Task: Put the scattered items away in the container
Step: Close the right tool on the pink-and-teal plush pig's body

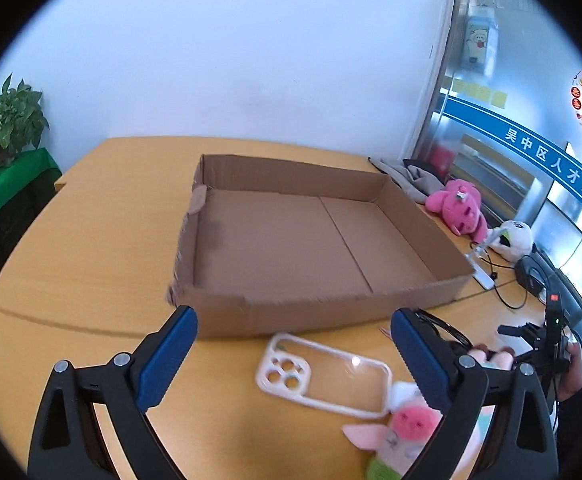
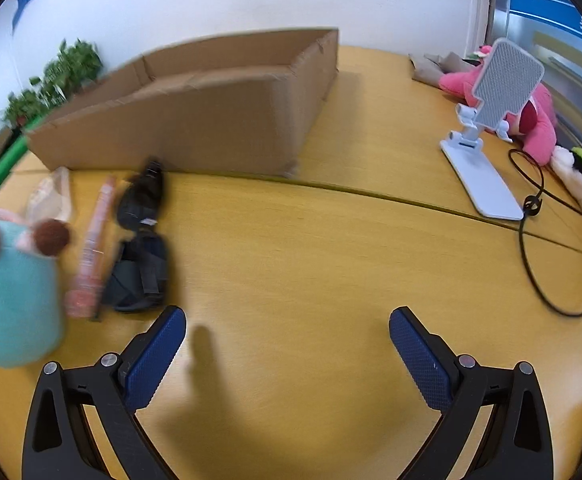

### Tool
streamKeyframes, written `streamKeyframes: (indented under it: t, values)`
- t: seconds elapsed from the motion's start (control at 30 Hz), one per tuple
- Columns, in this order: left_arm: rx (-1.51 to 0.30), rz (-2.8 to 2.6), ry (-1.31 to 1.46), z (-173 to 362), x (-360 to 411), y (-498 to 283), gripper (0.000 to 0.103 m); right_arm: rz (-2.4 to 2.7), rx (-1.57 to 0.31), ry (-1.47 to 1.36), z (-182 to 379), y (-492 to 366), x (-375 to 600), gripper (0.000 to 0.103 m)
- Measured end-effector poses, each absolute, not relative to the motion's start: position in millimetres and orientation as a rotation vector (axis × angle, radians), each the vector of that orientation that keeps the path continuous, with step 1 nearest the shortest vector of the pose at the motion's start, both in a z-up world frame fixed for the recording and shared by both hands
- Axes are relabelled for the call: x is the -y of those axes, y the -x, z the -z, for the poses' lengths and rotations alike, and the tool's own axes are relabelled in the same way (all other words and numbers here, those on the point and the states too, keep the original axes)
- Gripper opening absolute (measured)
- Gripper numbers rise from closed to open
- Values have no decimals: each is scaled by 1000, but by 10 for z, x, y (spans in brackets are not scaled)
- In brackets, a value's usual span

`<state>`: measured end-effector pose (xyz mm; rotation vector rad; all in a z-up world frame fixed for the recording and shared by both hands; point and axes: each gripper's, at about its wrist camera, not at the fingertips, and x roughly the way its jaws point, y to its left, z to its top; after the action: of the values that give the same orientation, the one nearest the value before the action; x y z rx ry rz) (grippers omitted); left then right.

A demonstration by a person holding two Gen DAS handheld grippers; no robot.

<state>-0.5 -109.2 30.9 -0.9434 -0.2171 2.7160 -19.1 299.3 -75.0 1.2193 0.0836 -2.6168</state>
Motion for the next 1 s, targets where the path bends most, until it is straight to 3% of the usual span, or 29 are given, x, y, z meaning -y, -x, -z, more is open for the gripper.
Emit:
streamKeyframes:
  t: [0.27,0.6,0.9,1.0]
  values:
    - [373,-2479,953,-112,877,-342,98,2631,-26,-930,82,-260,-2776,103]
    - [346,-2346,1037,182,478,-357,98,2437,153,-770,-219,-465,-2251,103]
    - [347,-2273,1150,564,350,-337,97,2374,-139,-948,234,-458,-1583,103]
    - [371,-2230,1180,641,337,-311,97,2368,-139,-985,321,-401,-1552,102]
